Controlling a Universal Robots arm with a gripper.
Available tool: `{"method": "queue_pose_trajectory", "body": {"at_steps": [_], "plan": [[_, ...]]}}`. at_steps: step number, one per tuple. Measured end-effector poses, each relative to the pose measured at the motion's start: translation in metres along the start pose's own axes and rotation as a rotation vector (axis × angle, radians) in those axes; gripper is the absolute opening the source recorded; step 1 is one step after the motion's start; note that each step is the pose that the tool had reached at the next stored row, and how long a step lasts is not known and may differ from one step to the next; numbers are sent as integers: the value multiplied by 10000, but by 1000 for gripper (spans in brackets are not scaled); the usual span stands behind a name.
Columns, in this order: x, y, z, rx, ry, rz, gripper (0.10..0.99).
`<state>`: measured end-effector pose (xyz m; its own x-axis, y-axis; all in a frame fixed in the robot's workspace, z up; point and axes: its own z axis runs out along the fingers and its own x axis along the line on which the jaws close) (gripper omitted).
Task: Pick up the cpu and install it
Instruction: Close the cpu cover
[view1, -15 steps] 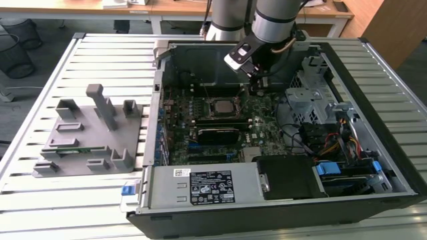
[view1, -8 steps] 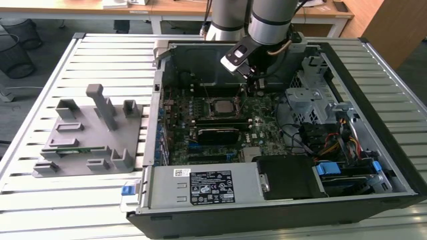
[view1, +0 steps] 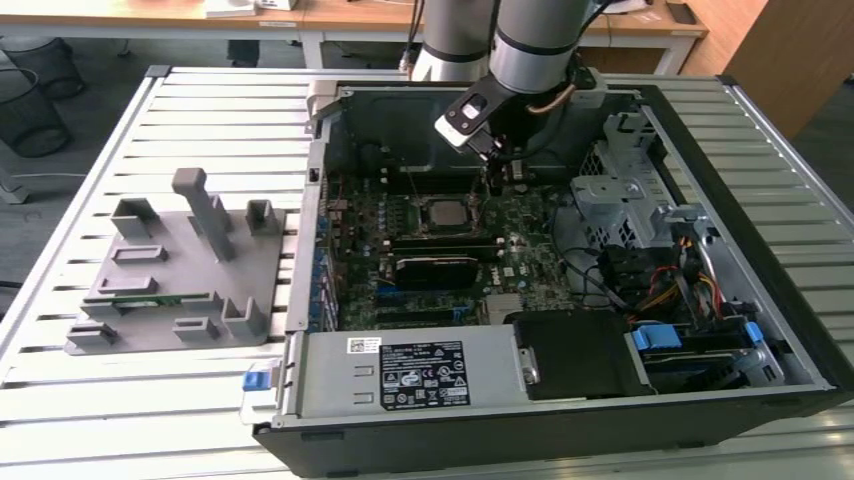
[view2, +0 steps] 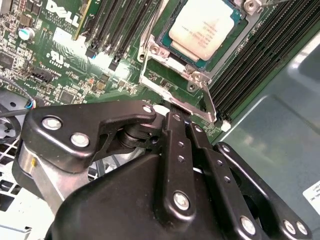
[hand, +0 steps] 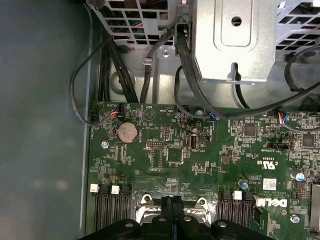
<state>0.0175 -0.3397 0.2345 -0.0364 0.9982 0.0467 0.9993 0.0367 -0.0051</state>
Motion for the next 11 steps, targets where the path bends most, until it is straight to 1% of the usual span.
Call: {"method": "queue_pose_trajectory", "body": {"at_steps": [11], "plan": [[6,-64,50,0,-1,0,106]]}}
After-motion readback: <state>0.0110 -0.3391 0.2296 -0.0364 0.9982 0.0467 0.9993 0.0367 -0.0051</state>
